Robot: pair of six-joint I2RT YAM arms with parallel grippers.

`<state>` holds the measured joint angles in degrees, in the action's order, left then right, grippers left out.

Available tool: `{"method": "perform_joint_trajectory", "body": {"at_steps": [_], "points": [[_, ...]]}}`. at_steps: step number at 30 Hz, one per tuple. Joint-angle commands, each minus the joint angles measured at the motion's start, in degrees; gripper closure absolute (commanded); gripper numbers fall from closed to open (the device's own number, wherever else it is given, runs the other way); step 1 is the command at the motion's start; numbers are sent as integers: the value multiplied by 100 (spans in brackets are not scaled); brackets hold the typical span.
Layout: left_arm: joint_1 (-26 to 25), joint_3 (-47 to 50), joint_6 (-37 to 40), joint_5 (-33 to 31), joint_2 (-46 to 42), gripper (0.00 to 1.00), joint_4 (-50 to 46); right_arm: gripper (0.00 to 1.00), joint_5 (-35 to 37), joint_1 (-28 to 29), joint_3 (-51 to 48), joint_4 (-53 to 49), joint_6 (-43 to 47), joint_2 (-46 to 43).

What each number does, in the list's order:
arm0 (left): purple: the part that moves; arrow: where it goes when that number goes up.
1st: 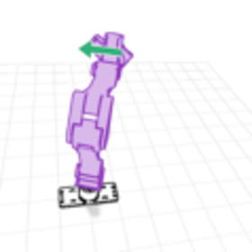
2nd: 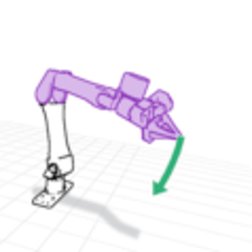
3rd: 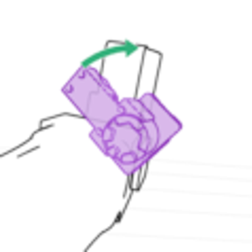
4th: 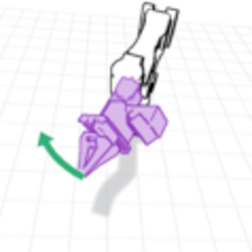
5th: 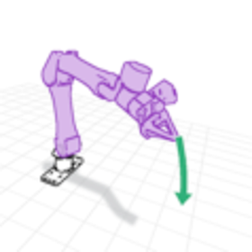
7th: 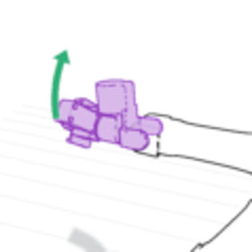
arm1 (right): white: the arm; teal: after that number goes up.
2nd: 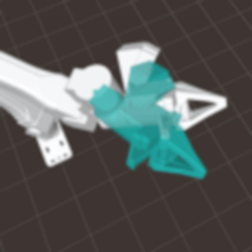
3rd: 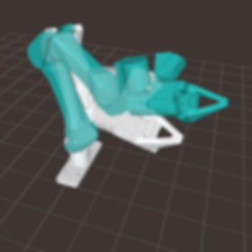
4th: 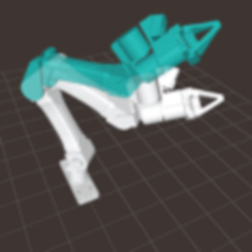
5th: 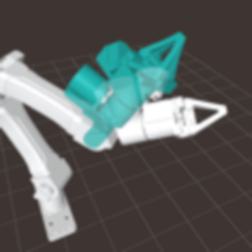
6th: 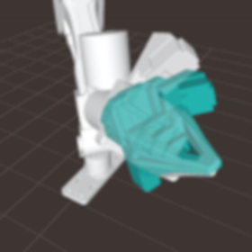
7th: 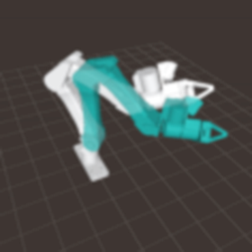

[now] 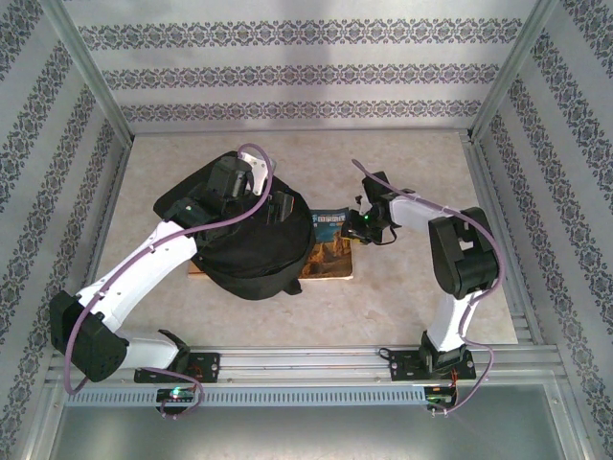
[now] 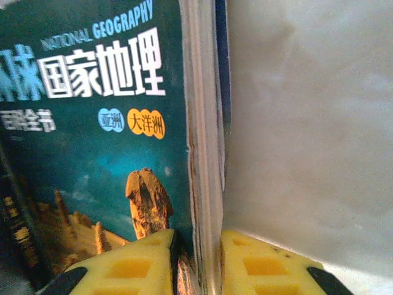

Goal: Pack the student bag

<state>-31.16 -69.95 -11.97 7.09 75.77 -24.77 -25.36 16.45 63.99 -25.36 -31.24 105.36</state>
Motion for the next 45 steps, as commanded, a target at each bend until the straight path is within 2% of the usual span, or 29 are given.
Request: {"method": "perform_joint_trajectory", "body": {"at_steps": [1,5,8,14,21,23,26,33,38,41,45], "points": [[-13,83,72,47,-42,23,201,78,-649,-81,-153,462,-361,-343],[-13,96,72,50,-18,22,209,77,-1112,-63,-181,687,-534,-429],[-13,96,67,56,6,22,211,70,-1394,-22,-176,783,-569,-362],[-20,104,44,113,45,23,227,71,-1537,11,-222,1091,-710,81],[-13,102,19,170,100,22,235,73,-1141,363,126,877,-503,548],[-13,104,20,173,106,22,230,79,-935,457,217,782,-440,612],[-13,100,27,177,106,22,231,99,-679,476,225,718,-440,581],[-13,99,36,136,127,22,219,100,114,265,-17,270,-293,-230],[-17,72,46,65,162,22,154,100,1309,308,-75,-359,67,-1338],[5,-7,12,67,226,17,71,100,1831,381,-88,-505,229,-1915],[48,-193,-129,151,274,15,-109,100,2027,463,-4,-534,457,-2569]]}}
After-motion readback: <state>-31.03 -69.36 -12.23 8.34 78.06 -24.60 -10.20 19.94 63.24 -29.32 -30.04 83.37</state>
